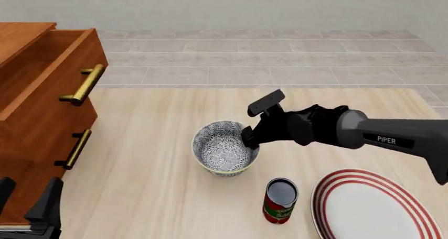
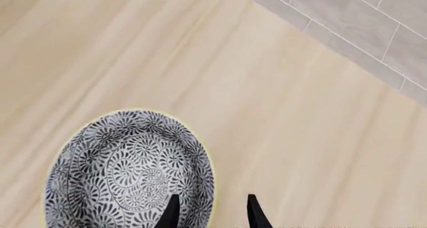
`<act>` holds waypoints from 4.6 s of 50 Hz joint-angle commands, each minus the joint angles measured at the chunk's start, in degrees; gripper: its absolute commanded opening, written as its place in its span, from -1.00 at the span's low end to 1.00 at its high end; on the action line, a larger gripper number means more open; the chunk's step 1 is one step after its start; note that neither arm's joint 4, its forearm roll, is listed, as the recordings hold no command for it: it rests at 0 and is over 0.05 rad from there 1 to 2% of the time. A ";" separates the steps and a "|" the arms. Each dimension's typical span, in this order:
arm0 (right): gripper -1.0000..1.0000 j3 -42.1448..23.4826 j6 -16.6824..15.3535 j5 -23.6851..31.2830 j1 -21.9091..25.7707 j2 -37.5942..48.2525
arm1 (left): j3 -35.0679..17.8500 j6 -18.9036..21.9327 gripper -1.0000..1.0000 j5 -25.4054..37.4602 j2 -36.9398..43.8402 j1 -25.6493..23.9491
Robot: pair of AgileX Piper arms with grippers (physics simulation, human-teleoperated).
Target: Put the bowl on the plate.
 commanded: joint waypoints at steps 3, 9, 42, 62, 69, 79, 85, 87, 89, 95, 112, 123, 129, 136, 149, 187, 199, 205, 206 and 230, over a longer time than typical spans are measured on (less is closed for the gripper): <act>1.00 0.38 0.29 -0.59 -0.35 2.71 | 0.00 0.00 1.00 0.00 0.00 0.00; 1.00 0.62 0.67 -1.16 -0.23 3.66 | 0.00 0.00 1.00 0.00 0.00 0.00; -1.00 1.77 0.09 -3.11 -0.20 5.72 | 0.00 0.00 1.00 0.00 0.00 0.00; -1.00 1.77 -2.15 -3.42 -1.62 3.26 | 0.00 0.00 1.00 0.00 0.00 0.00; -1.00 1.95 -1.78 -3.33 -1.66 1.29 | 0.00 0.00 1.00 0.00 0.00 0.00; -1.00 2.06 -1.74 -2.82 -1.50 -1.49 | 0.00 0.00 1.00 0.00 0.00 0.00; -1.00 2.31 -0.35 -2.79 -0.52 -3.22 | 0.00 0.00 1.00 0.00 0.00 0.00; -1.00 2.41 0.00 -2.75 -0.14 -3.53 | 0.00 0.00 1.00 0.00 0.00 0.00; -1.00 2.34 0.39 -2.59 -0.25 -4.04 | 0.00 0.00 1.00 0.00 0.00 0.00; -1.00 2.45 1.69 -2.42 -0.63 -5.89 | 0.00 0.00 1.00 0.00 0.00 0.00; -1.00 3.65 6.82 -2.27 0.42 -11.20 | 0.00 0.00 1.00 0.00 0.00 0.00; -1.00 5.56 10.58 -2.05 -0.58 -15.81 | 0.00 0.00 1.00 0.00 0.00 0.00; -1.00 7.35 12.88 -2.18 -1.00 -18.61 | 0.00 0.00 1.00 0.00 0.00 0.00; -1.00 9.89 16.05 -2.57 -1.74 -22.68 | 0.00 0.00 1.00 0.00 0.00 0.00; -1.00 13.00 17.56 -1.38 -5.17 -28.46 | 0.00 0.00 1.00 0.00 0.00 0.00; -1.00 27.81 20.01 6.28 -18.07 -52.03 | 0.00 0.00 1.00 0.00 0.00 0.00; -1.00 30.03 19.92 14.11 -23.10 -62.45 | 0.00 0.00 1.00 0.00 0.00 0.00; -1.00 30.35 19.61 17.80 -25.71 -66.41 | 0.00 0.00 1.00 0.00 0.00 0.00; -1.00 30.45 19.85 18.09 -25.91 -66.84 | 0.00 0.00 1.00 0.00 0.00 0.00; -1.00 32.74 18.42 33.43 -33.47 -77.25 | 0.00 0.00 1.00 0.00 0.00 0.00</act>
